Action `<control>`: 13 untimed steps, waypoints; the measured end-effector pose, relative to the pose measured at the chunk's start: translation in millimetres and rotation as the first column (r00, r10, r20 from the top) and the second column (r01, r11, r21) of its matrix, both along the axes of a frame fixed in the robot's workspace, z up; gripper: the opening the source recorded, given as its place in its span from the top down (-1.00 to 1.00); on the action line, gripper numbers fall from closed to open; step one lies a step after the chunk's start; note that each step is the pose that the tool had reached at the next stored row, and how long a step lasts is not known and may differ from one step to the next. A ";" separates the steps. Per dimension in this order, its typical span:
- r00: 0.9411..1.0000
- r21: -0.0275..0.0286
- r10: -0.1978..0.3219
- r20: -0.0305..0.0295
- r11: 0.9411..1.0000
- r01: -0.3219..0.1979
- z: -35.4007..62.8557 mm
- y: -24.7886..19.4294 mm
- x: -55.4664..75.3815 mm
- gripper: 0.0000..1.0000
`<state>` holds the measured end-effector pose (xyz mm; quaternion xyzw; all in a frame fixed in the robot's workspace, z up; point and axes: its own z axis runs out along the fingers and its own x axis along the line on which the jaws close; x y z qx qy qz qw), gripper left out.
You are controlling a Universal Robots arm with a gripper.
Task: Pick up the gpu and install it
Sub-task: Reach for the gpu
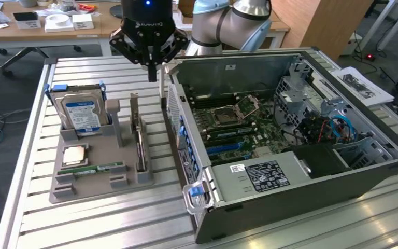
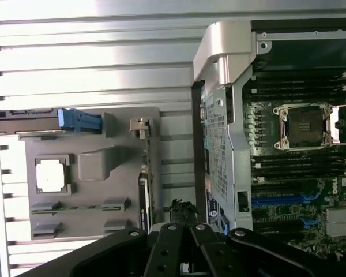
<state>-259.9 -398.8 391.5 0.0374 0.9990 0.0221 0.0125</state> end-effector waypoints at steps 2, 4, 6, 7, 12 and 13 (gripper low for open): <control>1.000 0.000 0.000 0.000 1.000 0.000 -0.1 0.0 -6.5 0.79; 1.000 0.000 0.000 0.000 1.000 0.000 -0.1 0.0 -9.8 0.79; 1.000 0.000 0.000 0.000 1.000 0.000 -0.2 0.0 -13.2 0.79; 1.000 0.000 0.000 0.000 1.000 0.000 -0.2 0.0 -15.1 0.79; 1.000 0.000 0.000 0.000 1.000 0.000 -0.5 0.0 -24.9 0.79; 1.000 0.000 0.000 0.000 1.000 0.000 -0.5 0.0 -27.1 0.79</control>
